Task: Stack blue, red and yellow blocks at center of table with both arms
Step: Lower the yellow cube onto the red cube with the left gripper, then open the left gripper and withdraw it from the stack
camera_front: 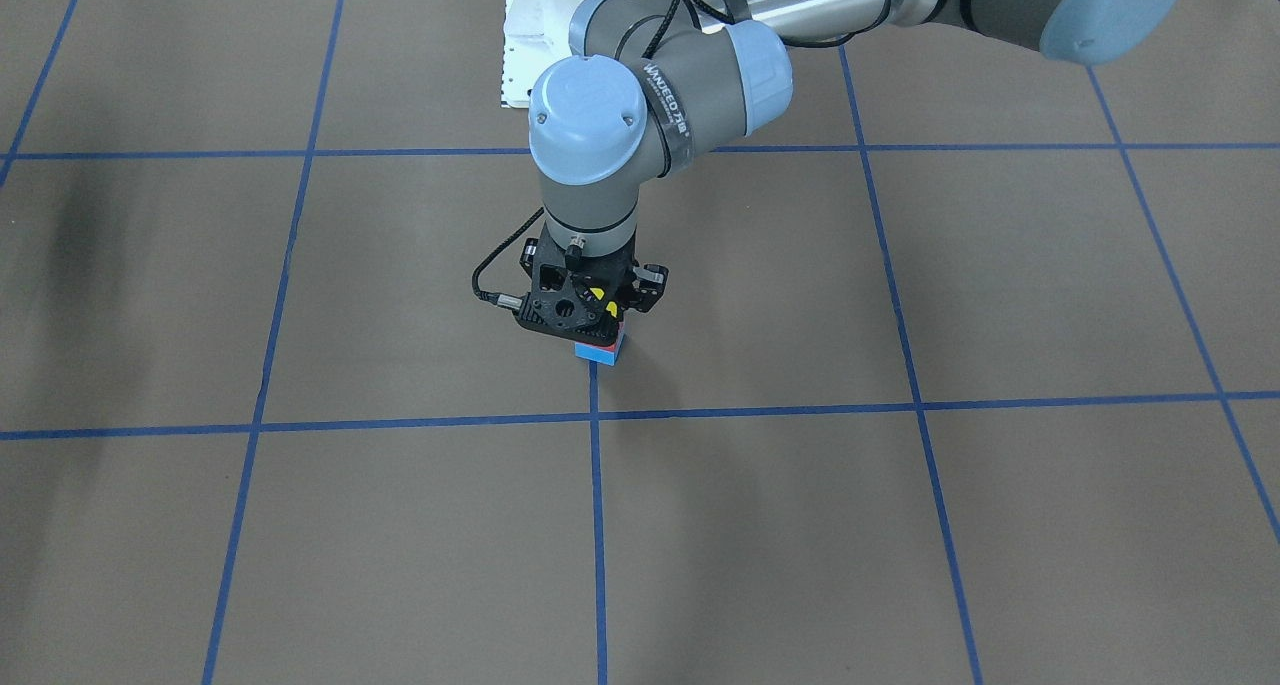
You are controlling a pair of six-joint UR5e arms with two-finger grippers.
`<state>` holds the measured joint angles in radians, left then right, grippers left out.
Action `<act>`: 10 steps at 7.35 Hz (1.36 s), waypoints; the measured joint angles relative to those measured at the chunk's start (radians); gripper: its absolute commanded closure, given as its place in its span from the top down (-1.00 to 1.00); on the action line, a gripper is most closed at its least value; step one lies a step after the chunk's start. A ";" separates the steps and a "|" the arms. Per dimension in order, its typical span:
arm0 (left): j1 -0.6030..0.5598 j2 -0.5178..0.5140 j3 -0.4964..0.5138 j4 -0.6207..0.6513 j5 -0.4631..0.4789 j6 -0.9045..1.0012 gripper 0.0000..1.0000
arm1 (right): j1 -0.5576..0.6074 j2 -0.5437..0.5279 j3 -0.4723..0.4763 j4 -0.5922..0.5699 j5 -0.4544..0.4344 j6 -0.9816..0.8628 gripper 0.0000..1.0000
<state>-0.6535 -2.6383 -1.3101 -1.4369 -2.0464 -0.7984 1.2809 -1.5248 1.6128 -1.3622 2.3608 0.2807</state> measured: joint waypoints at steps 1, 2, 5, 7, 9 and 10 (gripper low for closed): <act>0.000 0.000 0.001 0.000 0.000 0.000 0.22 | 0.000 0.000 0.000 0.000 0.000 0.000 0.99; 0.000 0.000 0.002 -0.001 0.000 -0.001 0.85 | 0.000 0.000 0.000 0.000 0.000 0.001 0.99; 0.000 0.000 0.003 -0.002 0.000 0.000 1.00 | 0.000 0.000 -0.002 0.000 0.000 0.004 0.99; 0.000 -0.001 0.002 -0.002 0.000 0.001 1.00 | 0.000 0.001 -0.002 0.000 0.000 0.005 0.99; -0.012 0.000 -0.032 0.018 -0.003 -0.001 1.00 | -0.001 0.003 -0.001 0.000 0.000 0.005 0.99; -0.033 0.019 -0.102 0.069 -0.005 -0.001 1.00 | -0.001 0.005 -0.002 0.000 0.000 0.004 0.99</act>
<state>-0.6869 -2.6189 -1.4125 -1.3676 -2.0516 -0.7993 1.2801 -1.5196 1.6103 -1.3622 2.3608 0.2850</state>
